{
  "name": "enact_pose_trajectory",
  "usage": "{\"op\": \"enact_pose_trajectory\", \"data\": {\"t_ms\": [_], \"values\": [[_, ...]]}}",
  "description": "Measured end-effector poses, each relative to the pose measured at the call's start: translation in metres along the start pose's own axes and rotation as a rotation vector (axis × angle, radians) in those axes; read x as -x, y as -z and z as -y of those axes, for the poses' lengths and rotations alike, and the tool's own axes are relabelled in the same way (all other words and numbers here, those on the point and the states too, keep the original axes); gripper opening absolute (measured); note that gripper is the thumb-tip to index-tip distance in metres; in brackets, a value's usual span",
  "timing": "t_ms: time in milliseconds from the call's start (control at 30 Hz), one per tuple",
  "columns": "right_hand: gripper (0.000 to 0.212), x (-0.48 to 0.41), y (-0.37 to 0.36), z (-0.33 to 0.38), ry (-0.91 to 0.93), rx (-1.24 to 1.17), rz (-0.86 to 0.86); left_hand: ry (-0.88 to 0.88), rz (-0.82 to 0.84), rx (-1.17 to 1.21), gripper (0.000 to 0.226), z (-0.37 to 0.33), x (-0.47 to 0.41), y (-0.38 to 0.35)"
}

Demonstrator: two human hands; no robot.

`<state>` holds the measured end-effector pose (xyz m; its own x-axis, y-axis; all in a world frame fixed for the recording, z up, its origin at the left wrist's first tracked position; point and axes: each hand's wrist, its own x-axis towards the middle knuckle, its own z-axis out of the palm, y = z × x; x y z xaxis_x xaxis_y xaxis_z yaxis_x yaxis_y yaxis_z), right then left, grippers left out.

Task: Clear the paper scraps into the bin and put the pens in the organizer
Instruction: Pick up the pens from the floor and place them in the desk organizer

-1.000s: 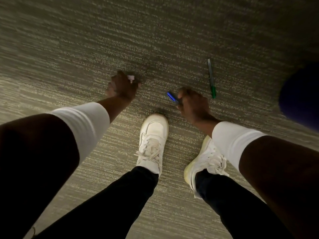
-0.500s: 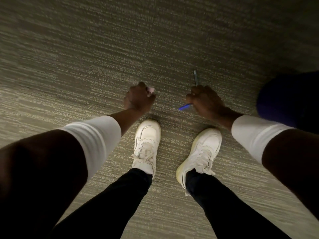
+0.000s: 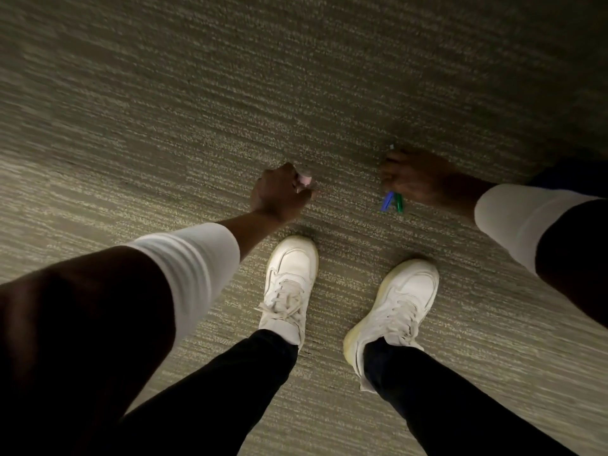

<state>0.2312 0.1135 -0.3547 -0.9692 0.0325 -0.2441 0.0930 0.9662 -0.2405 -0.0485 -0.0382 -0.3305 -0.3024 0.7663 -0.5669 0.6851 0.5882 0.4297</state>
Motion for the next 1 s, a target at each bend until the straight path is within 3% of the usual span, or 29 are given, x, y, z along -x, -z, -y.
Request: {"op": "enact_pose_trajectory", "data": {"t_ms": [267,433,600,733,867,1000], "values": [[0.030,0.006,-0.015,-0.008,0.035,0.100,-0.007,0.009,0.015,-0.028,0.031,0.014,0.008,-0.009],[0.030,0.010,-0.006,0.000,0.001,0.279,0.186,0.020,0.036,-0.002,0.040,0.015,0.012,-0.016],[0.024,0.016,0.006,0.013,-0.076,0.206,0.332,0.027,0.042,-0.012,0.040,0.006,0.019,-0.015],[0.021,0.013,0.026,0.030,-0.375,-0.043,0.419,0.018,0.053,-0.013,0.031,-0.007,0.029,-0.003],[0.019,0.013,0.057,0.058,-0.797,-0.524,0.206,0.003,0.052,0.007,0.031,-0.033,0.043,0.026],[0.019,0.019,0.106,0.094,-1.017,-0.777,-0.022,-0.009,0.022,-0.002,0.035,-0.064,0.066,0.063]]}}
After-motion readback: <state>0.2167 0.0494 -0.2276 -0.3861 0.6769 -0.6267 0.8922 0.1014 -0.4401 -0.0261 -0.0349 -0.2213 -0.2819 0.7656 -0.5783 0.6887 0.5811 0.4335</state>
